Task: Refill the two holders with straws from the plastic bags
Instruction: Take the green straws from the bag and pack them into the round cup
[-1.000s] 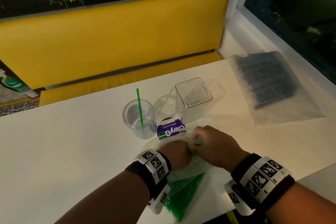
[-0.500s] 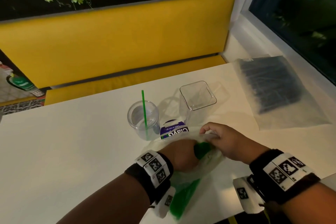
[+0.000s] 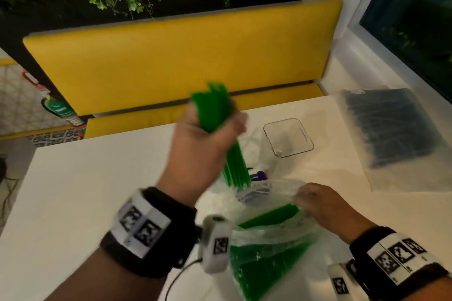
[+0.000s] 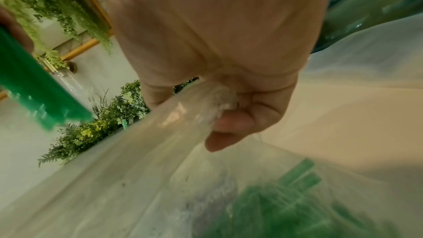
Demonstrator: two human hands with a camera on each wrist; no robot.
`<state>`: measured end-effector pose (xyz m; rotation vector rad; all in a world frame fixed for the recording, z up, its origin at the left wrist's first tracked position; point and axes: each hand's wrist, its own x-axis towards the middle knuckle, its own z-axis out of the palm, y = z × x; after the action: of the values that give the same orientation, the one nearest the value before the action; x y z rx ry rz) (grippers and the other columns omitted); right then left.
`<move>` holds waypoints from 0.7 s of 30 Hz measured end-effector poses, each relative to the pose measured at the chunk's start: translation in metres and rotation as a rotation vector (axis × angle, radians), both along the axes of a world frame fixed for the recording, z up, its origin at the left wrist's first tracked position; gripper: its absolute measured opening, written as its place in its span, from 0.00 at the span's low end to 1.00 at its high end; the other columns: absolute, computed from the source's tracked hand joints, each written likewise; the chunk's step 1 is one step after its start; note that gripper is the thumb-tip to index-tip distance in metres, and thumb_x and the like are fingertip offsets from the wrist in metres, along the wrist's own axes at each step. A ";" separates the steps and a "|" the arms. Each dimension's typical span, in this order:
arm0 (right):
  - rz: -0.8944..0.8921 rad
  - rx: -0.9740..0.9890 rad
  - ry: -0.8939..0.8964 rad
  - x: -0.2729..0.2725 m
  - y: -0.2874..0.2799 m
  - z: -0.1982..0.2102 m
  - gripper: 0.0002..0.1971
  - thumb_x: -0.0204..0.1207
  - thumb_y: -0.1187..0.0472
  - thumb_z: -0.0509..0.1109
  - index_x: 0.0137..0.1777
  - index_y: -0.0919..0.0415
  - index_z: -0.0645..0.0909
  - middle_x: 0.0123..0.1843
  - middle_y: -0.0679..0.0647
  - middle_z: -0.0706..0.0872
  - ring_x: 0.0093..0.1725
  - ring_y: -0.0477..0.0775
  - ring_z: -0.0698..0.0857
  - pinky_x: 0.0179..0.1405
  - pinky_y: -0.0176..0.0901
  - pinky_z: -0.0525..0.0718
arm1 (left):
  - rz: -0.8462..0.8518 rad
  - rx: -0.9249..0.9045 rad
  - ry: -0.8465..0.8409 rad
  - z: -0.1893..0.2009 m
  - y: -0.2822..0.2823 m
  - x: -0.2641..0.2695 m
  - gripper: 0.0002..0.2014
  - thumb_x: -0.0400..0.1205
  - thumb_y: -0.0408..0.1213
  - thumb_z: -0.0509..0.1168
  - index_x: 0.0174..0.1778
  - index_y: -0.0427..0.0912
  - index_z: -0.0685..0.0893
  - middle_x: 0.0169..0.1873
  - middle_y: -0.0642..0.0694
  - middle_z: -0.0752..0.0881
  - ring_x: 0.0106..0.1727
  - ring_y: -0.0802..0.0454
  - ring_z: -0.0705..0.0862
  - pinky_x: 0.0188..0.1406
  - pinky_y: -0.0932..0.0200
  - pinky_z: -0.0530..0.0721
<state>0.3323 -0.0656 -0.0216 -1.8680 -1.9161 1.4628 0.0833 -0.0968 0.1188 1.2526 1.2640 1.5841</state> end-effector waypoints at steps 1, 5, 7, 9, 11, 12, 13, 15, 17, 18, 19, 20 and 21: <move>-0.019 -0.015 -0.001 -0.002 -0.001 0.001 0.14 0.79 0.51 0.70 0.49 0.64 0.84 0.46 0.59 0.87 0.47 0.56 0.85 0.44 0.48 0.80 | 0.094 0.078 -0.065 0.007 0.007 -0.013 0.05 0.81 0.26 0.71 0.45 0.39 0.83 0.34 0.41 0.85 0.36 0.48 0.84 0.38 0.57 0.85; -0.092 0.000 0.055 -0.006 -0.007 0.005 0.14 0.77 0.44 0.72 0.47 0.56 0.83 0.46 0.55 0.88 0.47 0.54 0.86 0.43 0.46 0.80 | 0.319 0.064 -0.066 -0.022 0.033 -0.040 0.06 0.79 0.32 0.72 0.43 0.46 0.82 0.35 0.42 0.84 0.36 0.48 0.83 0.38 0.52 0.83; -0.100 0.018 0.054 -0.008 -0.008 0.005 0.14 0.77 0.45 0.72 0.49 0.56 0.83 0.48 0.52 0.87 0.48 0.50 0.85 0.42 0.44 0.78 | 0.379 -0.103 0.038 -0.059 0.041 -0.042 0.06 0.80 0.37 0.73 0.40 0.48 0.82 0.34 0.44 0.83 0.35 0.51 0.80 0.39 0.48 0.82; -0.106 0.038 0.051 -0.008 -0.008 0.003 0.14 0.77 0.46 0.72 0.51 0.57 0.83 0.49 0.49 0.86 0.49 0.48 0.85 0.42 0.42 0.77 | 0.354 -0.284 0.092 -0.096 0.046 -0.043 0.05 0.80 0.41 0.74 0.43 0.51 0.83 0.40 0.46 0.87 0.38 0.51 0.83 0.45 0.43 0.88; -0.108 0.045 0.058 -0.006 -0.008 -0.001 0.12 0.77 0.47 0.73 0.48 0.55 0.83 0.47 0.48 0.86 0.48 0.48 0.85 0.42 0.42 0.76 | 0.284 -0.419 0.201 -0.124 0.047 -0.045 0.12 0.76 0.48 0.76 0.49 0.56 0.81 0.51 0.46 0.87 0.49 0.48 0.87 0.53 0.38 0.89; -0.112 0.044 0.061 -0.005 -0.009 -0.003 0.12 0.77 0.46 0.73 0.47 0.54 0.83 0.46 0.47 0.86 0.47 0.48 0.85 0.42 0.42 0.76 | 0.246 -0.461 0.267 -0.134 0.046 -0.047 0.18 0.74 0.51 0.77 0.55 0.60 0.78 0.59 0.47 0.85 0.58 0.48 0.86 0.60 0.40 0.87; -0.122 0.039 0.066 -0.004 -0.009 -0.004 0.12 0.76 0.46 0.74 0.46 0.54 0.82 0.45 0.47 0.86 0.46 0.48 0.85 0.41 0.42 0.76 | 0.209 -0.494 0.318 -0.141 0.042 -0.049 0.27 0.72 0.53 0.78 0.63 0.60 0.74 0.68 0.47 0.79 0.67 0.50 0.80 0.68 0.44 0.83; -0.145 0.029 0.074 -0.002 -0.009 -0.005 0.11 0.76 0.46 0.74 0.45 0.54 0.83 0.43 0.48 0.86 0.44 0.48 0.84 0.40 0.42 0.75 | 0.132 -0.532 0.364 -0.147 0.033 -0.053 0.46 0.69 0.54 0.81 0.80 0.56 0.63 0.78 0.47 0.68 0.76 0.52 0.68 0.75 0.48 0.73; -0.151 0.023 0.083 -0.001 -0.010 -0.004 0.11 0.77 0.46 0.73 0.46 0.54 0.83 0.42 0.48 0.86 0.42 0.48 0.85 0.39 0.42 0.75 | 0.046 -0.550 0.394 -0.151 0.024 -0.053 0.59 0.64 0.54 0.84 0.86 0.55 0.53 0.83 0.46 0.61 0.81 0.49 0.63 0.79 0.44 0.69; -0.152 0.020 0.091 -0.001 -0.010 -0.004 0.11 0.77 0.46 0.73 0.46 0.54 0.83 0.42 0.48 0.87 0.41 0.48 0.85 0.38 0.42 0.75 | 0.012 -0.562 0.433 -0.153 0.022 -0.052 0.63 0.62 0.53 0.86 0.86 0.55 0.50 0.83 0.46 0.60 0.82 0.48 0.63 0.80 0.45 0.68; -0.155 0.016 0.096 -0.001 -0.011 -0.005 0.11 0.77 0.46 0.73 0.47 0.54 0.84 0.42 0.48 0.87 0.41 0.49 0.85 0.38 0.42 0.76 | -0.010 -0.575 0.486 -0.156 0.022 -0.051 0.65 0.61 0.52 0.86 0.87 0.55 0.49 0.83 0.47 0.60 0.81 0.49 0.64 0.80 0.47 0.69; -0.158 0.012 0.100 -0.001 -0.011 -0.005 0.11 0.77 0.46 0.73 0.47 0.54 0.84 0.42 0.48 0.87 0.40 0.49 0.85 0.38 0.42 0.76 | -0.021 -0.581 0.526 -0.158 0.025 -0.049 0.67 0.60 0.52 0.87 0.87 0.54 0.48 0.82 0.48 0.61 0.80 0.50 0.67 0.80 0.49 0.70; -0.162 0.008 0.103 -0.001 -0.011 -0.005 0.11 0.77 0.46 0.73 0.46 0.54 0.84 0.41 0.48 0.87 0.38 0.49 0.85 0.37 0.42 0.76 | -0.026 -0.586 0.552 -0.159 0.028 -0.046 0.67 0.59 0.53 0.87 0.87 0.53 0.49 0.81 0.48 0.62 0.79 0.50 0.69 0.79 0.50 0.72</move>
<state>0.3315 -0.0764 -0.0266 -1.8559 -1.6811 1.4678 0.0373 -0.0692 -0.0403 1.3318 1.8674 0.7544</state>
